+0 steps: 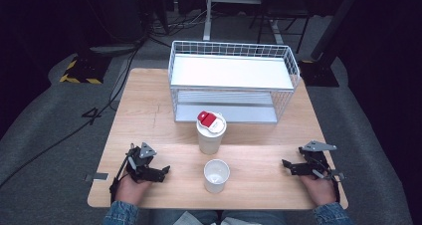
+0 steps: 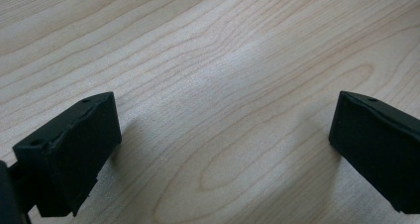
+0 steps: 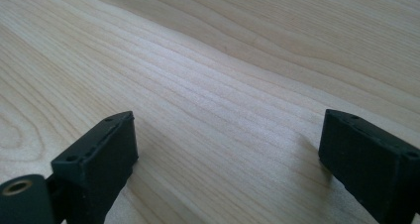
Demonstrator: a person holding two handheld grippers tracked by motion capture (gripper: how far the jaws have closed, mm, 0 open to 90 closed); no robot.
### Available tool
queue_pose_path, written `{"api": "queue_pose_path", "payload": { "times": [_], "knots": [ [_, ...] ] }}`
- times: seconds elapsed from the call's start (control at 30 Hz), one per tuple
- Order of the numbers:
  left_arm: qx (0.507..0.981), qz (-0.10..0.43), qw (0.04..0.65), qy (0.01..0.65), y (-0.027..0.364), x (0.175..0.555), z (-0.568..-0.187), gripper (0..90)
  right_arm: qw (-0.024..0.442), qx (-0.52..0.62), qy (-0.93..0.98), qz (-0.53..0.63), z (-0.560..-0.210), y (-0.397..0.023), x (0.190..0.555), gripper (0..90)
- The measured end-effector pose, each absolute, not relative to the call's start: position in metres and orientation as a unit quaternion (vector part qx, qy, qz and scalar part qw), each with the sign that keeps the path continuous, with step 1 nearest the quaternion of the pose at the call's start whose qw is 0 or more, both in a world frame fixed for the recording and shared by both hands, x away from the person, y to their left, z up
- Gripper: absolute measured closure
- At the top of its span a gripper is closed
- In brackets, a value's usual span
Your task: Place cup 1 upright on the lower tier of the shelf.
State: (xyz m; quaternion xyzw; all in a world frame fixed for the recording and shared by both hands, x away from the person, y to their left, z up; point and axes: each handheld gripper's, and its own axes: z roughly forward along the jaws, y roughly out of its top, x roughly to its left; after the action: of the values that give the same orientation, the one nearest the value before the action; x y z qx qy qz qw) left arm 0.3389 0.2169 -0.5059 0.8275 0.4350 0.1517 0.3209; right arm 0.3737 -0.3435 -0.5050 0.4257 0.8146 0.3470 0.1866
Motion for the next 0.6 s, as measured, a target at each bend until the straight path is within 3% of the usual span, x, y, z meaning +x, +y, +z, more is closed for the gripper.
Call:
{"api": "queue_pose_path", "payload": {
  "times": [0.6],
  "knots": [
    [0.826,0.151,0.32,0.439,0.2166,0.3382,-0.5056,0.5,0.186,0.425,0.815,0.348,-0.505,-0.3434,0.3729,8.4]
  ]
}}
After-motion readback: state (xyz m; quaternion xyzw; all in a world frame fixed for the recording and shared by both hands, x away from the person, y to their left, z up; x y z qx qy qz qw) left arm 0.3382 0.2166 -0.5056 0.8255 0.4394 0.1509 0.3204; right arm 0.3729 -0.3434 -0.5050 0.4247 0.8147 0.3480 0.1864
